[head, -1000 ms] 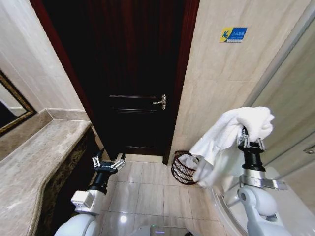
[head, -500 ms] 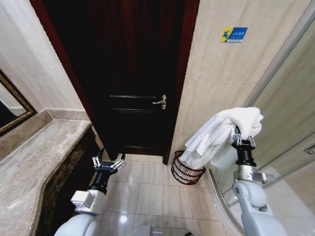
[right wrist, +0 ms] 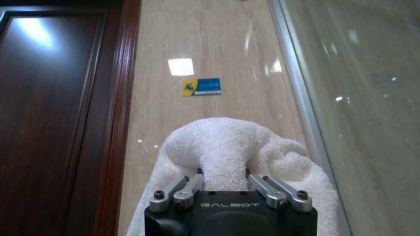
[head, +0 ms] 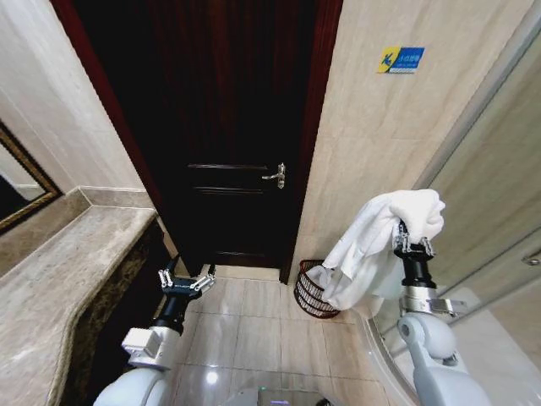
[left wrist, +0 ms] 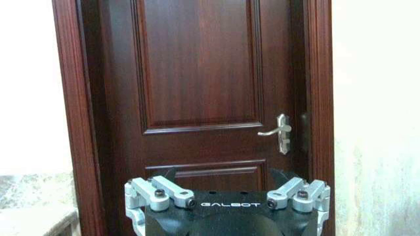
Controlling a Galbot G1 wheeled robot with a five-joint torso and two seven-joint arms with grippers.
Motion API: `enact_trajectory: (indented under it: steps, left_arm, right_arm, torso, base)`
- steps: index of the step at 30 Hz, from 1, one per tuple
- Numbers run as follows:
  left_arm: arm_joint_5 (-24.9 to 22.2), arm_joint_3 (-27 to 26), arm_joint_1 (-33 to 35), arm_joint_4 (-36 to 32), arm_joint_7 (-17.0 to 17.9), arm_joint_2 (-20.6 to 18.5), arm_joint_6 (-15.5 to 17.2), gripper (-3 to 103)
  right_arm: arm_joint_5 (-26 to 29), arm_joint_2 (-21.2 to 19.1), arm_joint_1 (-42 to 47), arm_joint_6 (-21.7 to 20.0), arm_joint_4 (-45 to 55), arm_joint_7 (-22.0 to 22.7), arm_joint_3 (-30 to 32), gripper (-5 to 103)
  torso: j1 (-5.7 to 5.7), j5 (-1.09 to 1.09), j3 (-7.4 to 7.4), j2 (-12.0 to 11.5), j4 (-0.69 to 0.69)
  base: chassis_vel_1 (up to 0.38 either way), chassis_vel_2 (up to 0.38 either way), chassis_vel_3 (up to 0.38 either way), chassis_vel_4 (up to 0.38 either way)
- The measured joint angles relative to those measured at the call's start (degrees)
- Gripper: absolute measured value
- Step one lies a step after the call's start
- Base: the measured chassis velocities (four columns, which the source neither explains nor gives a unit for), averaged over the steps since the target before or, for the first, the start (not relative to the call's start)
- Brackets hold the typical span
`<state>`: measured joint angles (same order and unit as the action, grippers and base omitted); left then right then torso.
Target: Discard the used towel into the hamper.
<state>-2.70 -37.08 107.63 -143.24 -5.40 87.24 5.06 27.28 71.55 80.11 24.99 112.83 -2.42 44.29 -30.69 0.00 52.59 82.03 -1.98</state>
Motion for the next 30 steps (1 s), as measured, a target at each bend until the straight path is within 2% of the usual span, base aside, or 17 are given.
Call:
enact_trajectory:
  steps: [17, 22, 30]
  left_arm:
    - [0.0, 0.0, 0.0, 0.0, 0.0, 0.0, 0.0, 93]
    - [0.0, 0.0, 0.0, 0.0, 0.0, 0.0, 0.0, 93]
    - [0.0, 0.0, 0.0, 0.0, 0.0, 0.0, 0.0, 93]
  right_arm:
    - [0.1, 0.2, 0.5, 0.7, -0.7, -0.2, 0.3, 20]
    - [0.5, 0.3, -0.1, 1.6, -4.2, -0.9, -0.5, 20]
    - [2.6, -0.2, -1.5, 5.8, -12.3, -5.6, -1.2, 20]
  torso:
    - [-0.02, 0.0, 0.01, 0.0, -0.01]
    - [-0.01, 0.01, 0.01, 0.0, 0.0]
    - [-0.07, 0.02, 0.02, 0.0, -0.01]
  base:
    - [-0.093, 0.096, 0.096, -0.092]
    - [-0.078, 0.077, 0.076, -0.081]
    - [-0.094, 0.087, 0.094, -0.086]
